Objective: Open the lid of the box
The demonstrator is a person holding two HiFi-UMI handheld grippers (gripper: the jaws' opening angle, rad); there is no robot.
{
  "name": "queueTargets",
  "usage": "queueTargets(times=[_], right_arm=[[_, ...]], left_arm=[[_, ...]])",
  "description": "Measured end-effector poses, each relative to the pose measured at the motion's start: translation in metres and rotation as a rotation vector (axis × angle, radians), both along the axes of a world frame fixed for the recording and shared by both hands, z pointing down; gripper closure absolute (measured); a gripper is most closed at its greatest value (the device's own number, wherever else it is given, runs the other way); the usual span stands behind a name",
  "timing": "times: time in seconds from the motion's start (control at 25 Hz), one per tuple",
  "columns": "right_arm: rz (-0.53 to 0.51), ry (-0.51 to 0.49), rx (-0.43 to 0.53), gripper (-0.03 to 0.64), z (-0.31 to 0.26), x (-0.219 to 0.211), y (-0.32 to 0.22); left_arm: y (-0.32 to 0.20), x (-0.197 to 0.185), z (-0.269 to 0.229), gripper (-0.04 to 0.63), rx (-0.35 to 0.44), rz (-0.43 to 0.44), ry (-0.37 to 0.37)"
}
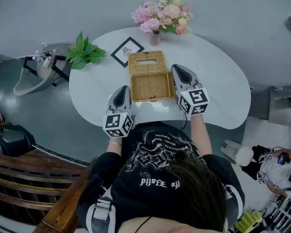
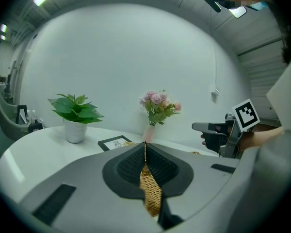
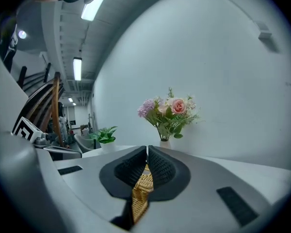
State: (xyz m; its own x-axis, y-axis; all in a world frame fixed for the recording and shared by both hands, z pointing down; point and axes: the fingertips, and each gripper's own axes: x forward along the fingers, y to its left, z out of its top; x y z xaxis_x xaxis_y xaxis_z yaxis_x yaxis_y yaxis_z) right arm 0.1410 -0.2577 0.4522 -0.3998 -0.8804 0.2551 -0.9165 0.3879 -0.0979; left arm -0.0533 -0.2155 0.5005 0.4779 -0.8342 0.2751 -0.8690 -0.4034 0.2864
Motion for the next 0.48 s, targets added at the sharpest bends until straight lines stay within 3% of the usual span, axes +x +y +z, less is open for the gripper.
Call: queueTargets(times=[0.48], right_arm=[[0.094, -0.037, 0.010, 0.583, 0.021, -0.001, 0.040]], left_arm=[[0.002, 0.006, 0.001, 0.571, 0.006, 0.025, 0.007]])
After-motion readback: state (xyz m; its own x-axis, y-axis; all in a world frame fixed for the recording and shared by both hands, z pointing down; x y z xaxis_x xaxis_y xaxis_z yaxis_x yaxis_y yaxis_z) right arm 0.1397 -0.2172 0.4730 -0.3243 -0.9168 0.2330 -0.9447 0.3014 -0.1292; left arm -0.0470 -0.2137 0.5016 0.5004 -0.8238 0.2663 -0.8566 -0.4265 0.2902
